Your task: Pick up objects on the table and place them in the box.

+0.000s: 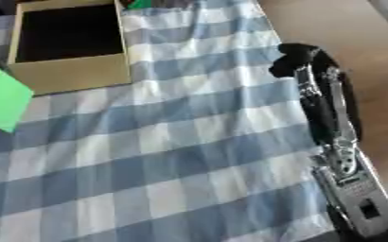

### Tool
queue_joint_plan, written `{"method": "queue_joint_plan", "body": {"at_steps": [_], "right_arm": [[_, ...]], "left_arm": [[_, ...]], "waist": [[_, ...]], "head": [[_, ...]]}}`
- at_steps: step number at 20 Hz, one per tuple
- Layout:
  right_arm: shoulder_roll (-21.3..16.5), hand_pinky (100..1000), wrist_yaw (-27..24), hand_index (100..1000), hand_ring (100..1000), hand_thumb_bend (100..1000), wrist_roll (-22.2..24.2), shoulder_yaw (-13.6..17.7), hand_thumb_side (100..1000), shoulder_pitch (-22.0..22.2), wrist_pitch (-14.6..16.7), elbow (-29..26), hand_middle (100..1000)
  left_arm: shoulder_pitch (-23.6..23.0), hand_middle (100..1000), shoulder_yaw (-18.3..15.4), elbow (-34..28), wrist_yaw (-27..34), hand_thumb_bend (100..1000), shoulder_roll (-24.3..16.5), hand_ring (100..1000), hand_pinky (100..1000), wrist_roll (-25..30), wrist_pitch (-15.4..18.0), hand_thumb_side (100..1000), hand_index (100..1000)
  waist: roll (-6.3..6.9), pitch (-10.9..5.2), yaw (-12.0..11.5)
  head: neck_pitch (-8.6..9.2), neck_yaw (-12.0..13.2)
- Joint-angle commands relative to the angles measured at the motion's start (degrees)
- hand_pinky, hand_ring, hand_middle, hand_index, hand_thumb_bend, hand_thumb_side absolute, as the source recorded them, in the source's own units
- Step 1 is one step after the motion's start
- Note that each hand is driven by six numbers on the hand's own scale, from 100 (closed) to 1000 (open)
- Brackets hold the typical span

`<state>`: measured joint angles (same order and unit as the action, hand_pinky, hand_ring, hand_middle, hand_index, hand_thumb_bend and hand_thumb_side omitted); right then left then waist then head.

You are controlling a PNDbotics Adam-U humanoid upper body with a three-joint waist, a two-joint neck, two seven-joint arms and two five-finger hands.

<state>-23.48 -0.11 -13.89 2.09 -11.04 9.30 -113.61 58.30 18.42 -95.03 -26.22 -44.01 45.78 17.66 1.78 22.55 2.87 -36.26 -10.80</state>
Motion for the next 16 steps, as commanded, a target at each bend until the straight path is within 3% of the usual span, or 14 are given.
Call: {"method": "queue_joint_plan", "body": {"at_steps": [1, 9, 16], "right_arm": [[-1.5, 630, -0.6, 726, 593, 100, 0.1, 0.4, 824, -0.5, 0.3, -1.0, 537], [-1.4, 630, -0.9, 725, 590, 100, 0.3, 0.3, 826, -0.9, 0.6, -1.0, 537], [-1.7, 630, -1.7, 726, 589, 100, 0.3, 0.2, 828, -1.6, 1.8, -1.0, 538]], "left_arm": [[2.6, 385, -1.9, 5.3, -2.6, 100, 1.8, 501, 627, 3.2, 4.7, 147, 484], [7.7, 378, -5.1, 18.4, -14.8, 100, 7.4, 495, 599, -7.3, 4.0, 194, 473], [8.9, 365, -6.2, 22.2, -23.9, 100, 9.5, 482, 584, -20.1, 1.3, 228, 457]], "waist": [[0.53, -2.10, 0.4], [0.41, -1.53, 1.1], [-0.39, -1.47, 0.5]], "head": [[-0.44, 0.7], [0.05, 2.2], [1.82, 5.7]]}}
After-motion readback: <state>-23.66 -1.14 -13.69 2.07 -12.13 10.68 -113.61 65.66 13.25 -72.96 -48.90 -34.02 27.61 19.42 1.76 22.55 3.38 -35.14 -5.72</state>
